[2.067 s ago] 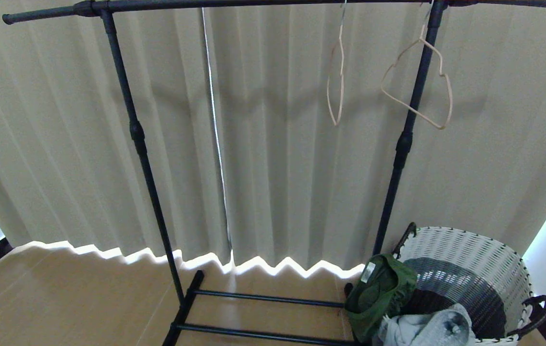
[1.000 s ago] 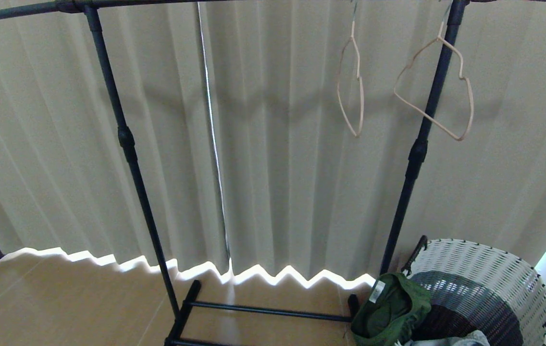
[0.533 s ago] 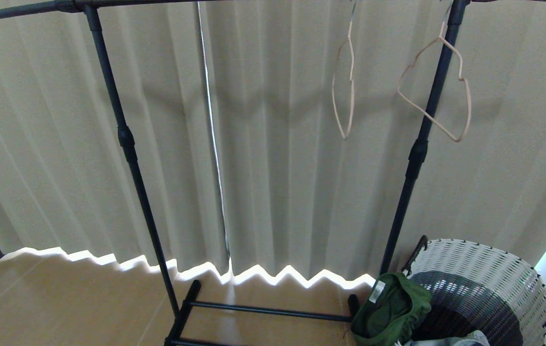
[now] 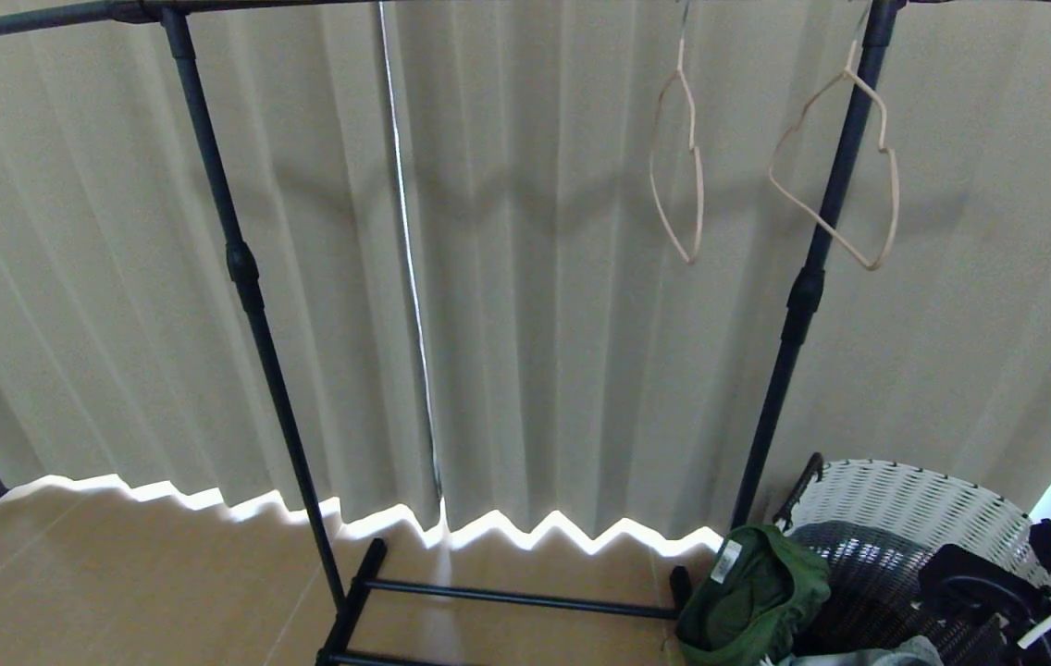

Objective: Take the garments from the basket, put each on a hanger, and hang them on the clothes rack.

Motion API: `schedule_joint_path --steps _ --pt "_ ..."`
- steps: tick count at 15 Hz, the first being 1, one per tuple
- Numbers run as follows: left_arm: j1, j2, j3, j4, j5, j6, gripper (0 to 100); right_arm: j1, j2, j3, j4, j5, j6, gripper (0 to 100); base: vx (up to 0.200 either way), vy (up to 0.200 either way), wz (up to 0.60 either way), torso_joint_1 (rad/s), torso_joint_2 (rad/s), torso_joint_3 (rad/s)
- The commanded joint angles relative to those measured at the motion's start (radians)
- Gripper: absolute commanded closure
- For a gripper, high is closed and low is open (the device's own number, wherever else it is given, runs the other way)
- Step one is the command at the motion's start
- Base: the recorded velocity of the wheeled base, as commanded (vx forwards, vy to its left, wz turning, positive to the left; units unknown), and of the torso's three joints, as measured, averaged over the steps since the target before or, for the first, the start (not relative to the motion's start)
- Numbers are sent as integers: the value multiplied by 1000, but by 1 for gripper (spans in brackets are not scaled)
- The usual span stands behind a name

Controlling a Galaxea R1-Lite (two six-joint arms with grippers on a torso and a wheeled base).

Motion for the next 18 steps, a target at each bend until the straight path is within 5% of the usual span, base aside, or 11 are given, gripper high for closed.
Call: schedule_joint_path --steps 1,10,15,16,18 --pt "0 0 0 -1 0 0 0 -18 173 -3 -98 -1 -1 0 0 0 0 0 0 0" --pt "0 0 0 -1 0 0 0 -40 355 -4 -289 -4 -10 0 0 0 0 0 0 0" --pt "0 0 0 -1 0 0 0 -112 401 1 -408 -3 -88 0 0 0 0 0 0 0" --pt "0 0 0 -1 0 0 0 -111 409 4 -421 -3 -88 100 0 0 0 0 0 0" --pt "0 0 0 -1 0 0 0 -111 410 7 -430 -3 -91 100 0 0 0 0 0 0"
